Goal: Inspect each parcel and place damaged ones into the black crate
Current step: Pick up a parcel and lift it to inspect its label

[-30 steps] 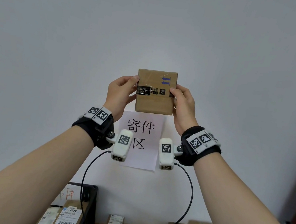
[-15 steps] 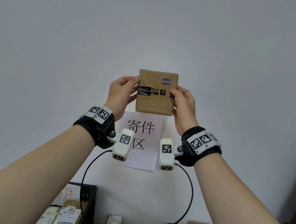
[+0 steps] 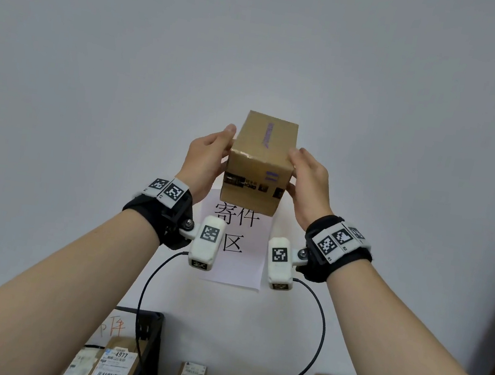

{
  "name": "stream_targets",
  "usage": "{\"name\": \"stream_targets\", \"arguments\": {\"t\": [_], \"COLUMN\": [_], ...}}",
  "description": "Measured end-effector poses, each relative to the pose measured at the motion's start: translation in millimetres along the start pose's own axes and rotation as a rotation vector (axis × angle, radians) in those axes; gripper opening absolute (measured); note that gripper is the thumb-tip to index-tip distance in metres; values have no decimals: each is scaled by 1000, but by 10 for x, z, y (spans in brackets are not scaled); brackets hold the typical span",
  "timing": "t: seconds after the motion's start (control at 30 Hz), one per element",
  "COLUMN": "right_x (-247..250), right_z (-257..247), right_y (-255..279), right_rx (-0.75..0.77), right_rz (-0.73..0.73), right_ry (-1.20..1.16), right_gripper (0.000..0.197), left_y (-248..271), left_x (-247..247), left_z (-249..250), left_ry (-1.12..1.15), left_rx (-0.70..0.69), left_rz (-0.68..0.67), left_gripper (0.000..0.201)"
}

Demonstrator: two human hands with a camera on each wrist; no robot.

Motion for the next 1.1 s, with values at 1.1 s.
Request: {"name": "stream_targets", "arguments": {"t": [1.1], "right_x": [49], "right_z": [60], "right_y": [84], "right_rx": [44], "right_rz": [48], "right_ry": [236], "right_gripper": [34], "left_y": [56], "left_x": [180], "left_z": [-112], "left_ry": [115], "left_rx": [81], "left_rz": [97], "left_gripper": [19]}}
Point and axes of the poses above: each hand's wrist, its own y-axis away from the middle knuckle, its own x-axis out of the back of the hand, z = x × y, the point moved 5 cm from there along -y, towards the middle knuckle, and after that the axes turned 12 degrees about x, right-handed, at the moved point
